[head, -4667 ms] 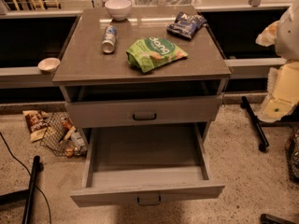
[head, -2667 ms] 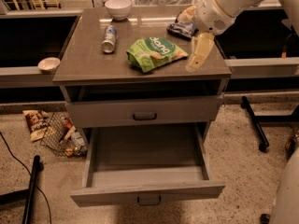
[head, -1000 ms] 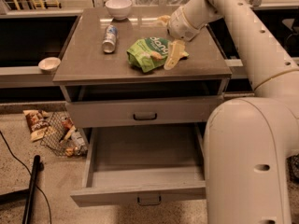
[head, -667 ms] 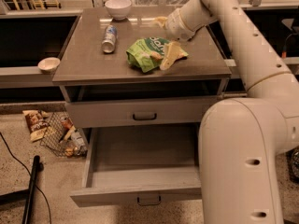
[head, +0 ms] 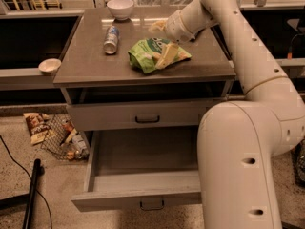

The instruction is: Place green rice chip bag into middle drawer

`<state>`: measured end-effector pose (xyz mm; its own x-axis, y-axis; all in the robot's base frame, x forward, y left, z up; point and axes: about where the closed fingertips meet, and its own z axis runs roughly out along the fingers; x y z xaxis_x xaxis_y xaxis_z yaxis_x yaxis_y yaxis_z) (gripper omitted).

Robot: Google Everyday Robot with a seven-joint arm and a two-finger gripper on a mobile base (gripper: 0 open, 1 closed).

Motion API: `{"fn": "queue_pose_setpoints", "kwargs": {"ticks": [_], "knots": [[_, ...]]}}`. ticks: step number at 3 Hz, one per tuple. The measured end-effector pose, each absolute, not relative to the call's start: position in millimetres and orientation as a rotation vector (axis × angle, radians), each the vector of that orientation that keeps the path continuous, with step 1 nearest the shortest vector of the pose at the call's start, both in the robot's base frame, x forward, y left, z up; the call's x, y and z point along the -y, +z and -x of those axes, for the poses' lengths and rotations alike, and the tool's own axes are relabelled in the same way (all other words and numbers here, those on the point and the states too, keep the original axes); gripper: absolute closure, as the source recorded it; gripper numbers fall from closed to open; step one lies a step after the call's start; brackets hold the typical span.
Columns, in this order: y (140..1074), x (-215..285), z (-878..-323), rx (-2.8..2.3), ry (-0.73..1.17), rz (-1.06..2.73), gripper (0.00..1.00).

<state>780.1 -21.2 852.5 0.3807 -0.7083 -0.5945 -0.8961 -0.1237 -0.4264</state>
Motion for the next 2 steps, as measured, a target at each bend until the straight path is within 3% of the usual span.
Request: {"fn": "queue_pose_setpoints", "kwargs": {"ticks": [2], "knots": [[847.0, 8.3, -780.2, -1.381, 0.390, 1.861, 0.65]]}}
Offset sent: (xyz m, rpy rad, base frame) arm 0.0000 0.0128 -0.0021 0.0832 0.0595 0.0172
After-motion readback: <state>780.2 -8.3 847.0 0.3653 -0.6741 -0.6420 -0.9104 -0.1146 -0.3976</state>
